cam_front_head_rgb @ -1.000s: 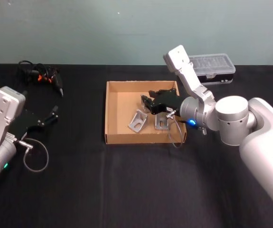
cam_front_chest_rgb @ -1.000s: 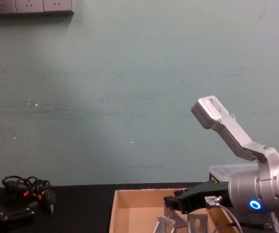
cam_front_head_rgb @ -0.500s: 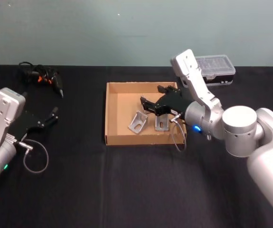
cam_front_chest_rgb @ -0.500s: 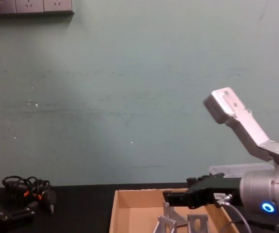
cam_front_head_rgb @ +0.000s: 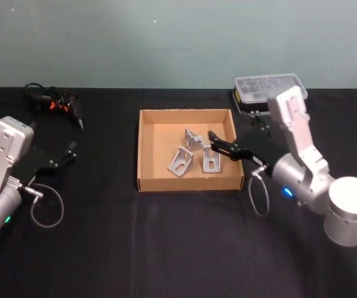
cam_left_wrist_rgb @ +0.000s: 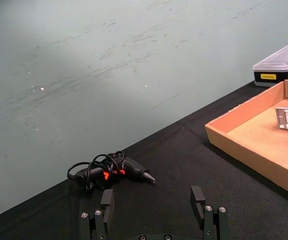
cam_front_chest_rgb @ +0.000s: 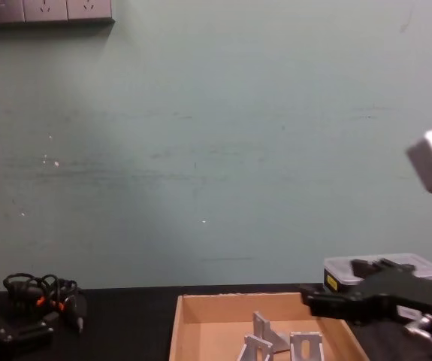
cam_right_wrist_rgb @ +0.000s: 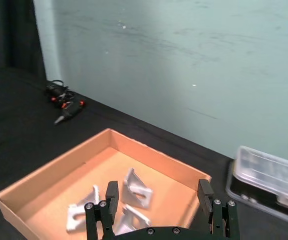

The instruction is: Use one hand to pick up the angle iron from the table and place it into the box.

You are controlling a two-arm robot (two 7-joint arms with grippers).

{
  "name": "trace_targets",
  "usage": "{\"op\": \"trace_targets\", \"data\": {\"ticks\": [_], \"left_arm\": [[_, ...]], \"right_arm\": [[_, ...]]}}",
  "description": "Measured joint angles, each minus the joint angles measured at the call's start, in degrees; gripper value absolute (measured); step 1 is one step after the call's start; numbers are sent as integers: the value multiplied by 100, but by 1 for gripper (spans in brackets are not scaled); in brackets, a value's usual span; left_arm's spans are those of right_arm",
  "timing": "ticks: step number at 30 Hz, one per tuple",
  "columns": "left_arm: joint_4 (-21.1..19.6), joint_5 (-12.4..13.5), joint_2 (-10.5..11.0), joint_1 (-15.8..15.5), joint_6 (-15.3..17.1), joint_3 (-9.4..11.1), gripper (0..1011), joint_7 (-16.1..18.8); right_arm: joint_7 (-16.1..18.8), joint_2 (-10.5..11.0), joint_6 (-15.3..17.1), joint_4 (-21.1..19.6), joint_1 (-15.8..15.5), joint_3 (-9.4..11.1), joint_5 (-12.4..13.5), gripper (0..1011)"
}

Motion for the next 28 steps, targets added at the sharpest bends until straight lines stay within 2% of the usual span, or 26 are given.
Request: {"op": "trace_targets", "data": {"ticks": [8,17,28], "left_arm": [[0,0,0,0,0,0,1000,0],[0,0,0,0,0,0,1000,0],[0,0,0,0,0,0,1000,0]], "right_arm": [[-336,176,-657,-230,-583,362,-213,1002],[-550,191,-1095,-196,-880,633,-365,1002],[-543,192,-1057,-197,-848,595,-357,1003]]}}
